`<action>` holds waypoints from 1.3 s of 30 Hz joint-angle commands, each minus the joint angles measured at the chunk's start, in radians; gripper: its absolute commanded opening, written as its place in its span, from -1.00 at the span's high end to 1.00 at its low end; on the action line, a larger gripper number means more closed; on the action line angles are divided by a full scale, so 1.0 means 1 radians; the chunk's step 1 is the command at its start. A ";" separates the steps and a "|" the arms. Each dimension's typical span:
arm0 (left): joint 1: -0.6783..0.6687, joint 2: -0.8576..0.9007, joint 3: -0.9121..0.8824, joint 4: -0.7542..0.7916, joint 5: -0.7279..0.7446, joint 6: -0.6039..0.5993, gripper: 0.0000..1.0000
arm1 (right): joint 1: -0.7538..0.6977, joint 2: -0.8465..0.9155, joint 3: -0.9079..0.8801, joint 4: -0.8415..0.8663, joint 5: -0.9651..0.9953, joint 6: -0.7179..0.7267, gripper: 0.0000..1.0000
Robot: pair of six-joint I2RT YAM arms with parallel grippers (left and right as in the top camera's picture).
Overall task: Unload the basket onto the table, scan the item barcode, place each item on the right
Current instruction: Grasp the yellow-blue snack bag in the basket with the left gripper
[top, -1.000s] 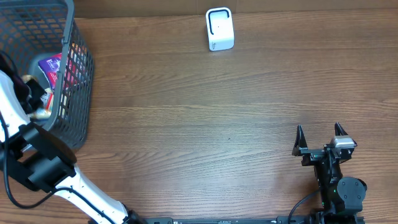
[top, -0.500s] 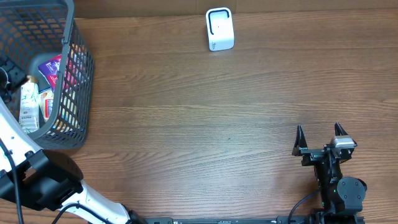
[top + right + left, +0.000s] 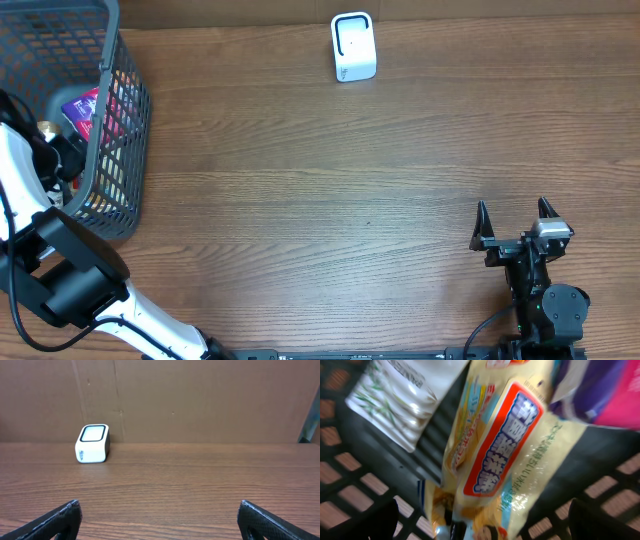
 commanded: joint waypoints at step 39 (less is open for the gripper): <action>-0.004 -0.005 0.143 -0.075 -0.062 -0.023 0.92 | 0.004 -0.010 -0.010 0.007 0.002 0.002 -1.00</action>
